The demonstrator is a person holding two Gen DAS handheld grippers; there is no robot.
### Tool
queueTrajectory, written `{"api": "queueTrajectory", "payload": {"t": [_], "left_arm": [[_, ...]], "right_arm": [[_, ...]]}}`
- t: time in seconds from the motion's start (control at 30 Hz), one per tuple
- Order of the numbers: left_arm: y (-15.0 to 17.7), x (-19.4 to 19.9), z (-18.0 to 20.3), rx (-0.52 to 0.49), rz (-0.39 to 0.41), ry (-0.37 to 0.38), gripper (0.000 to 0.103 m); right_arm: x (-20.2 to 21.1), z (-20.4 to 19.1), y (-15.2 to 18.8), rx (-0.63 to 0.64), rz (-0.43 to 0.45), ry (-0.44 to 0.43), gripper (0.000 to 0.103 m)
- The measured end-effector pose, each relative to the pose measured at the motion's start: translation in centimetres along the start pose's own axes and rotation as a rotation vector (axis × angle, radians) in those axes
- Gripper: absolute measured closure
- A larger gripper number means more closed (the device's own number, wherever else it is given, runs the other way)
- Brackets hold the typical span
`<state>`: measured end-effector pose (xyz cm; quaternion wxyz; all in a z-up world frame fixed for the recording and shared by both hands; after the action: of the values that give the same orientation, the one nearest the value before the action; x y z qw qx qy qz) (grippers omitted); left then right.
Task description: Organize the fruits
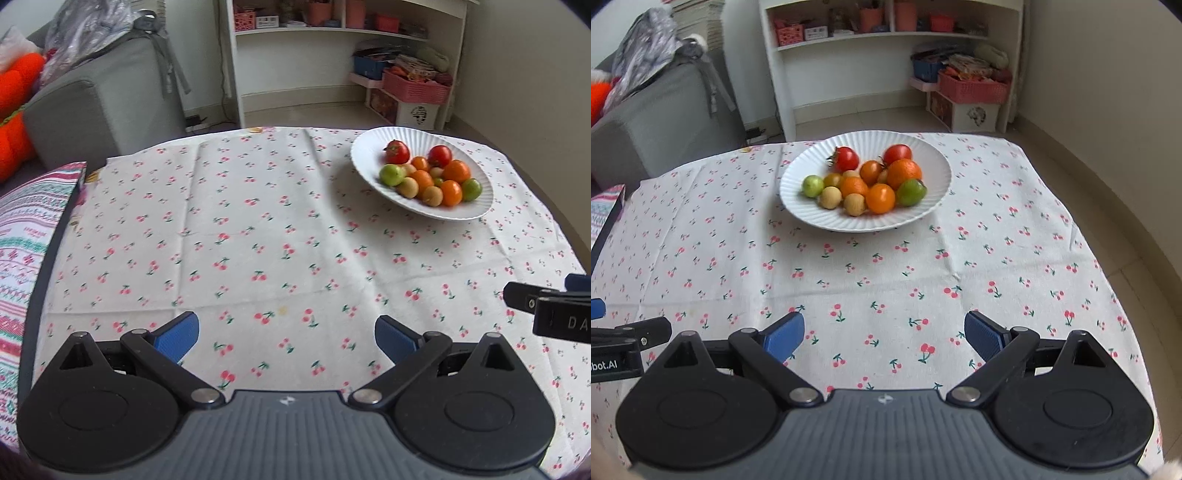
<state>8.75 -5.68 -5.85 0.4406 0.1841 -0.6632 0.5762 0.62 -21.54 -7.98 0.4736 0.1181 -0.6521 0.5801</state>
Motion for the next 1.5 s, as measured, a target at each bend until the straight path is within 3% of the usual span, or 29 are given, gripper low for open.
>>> {"api": "queueTrajectory", "payload": {"t": [0.37,1.5], "left_arm": [[0.4,-0.2,-1.3,0.059,0.001,-0.018,0.01],[-0.2,0.1,-1.1,0.066,0.032,-0.015,0.01]], "right_arm": [[-0.6,-1.1,0.0,-0.011,-0.009,0.004,0.008],[-0.5,-0.8,-0.4,-0.024,0.019,0.025,0.007]]}}
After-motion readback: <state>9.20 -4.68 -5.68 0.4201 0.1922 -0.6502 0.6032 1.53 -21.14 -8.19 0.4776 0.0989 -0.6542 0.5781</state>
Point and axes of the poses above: each gripper's, at about its wrist camera, not at the fingertips, and x roughly against the way its jaws point, z to its right, y to its underside, the point moved 10 cm from there along -x, roughly the way its jaws point, and after that the axes turned 7 degrees about y, right-handed, at the moved point
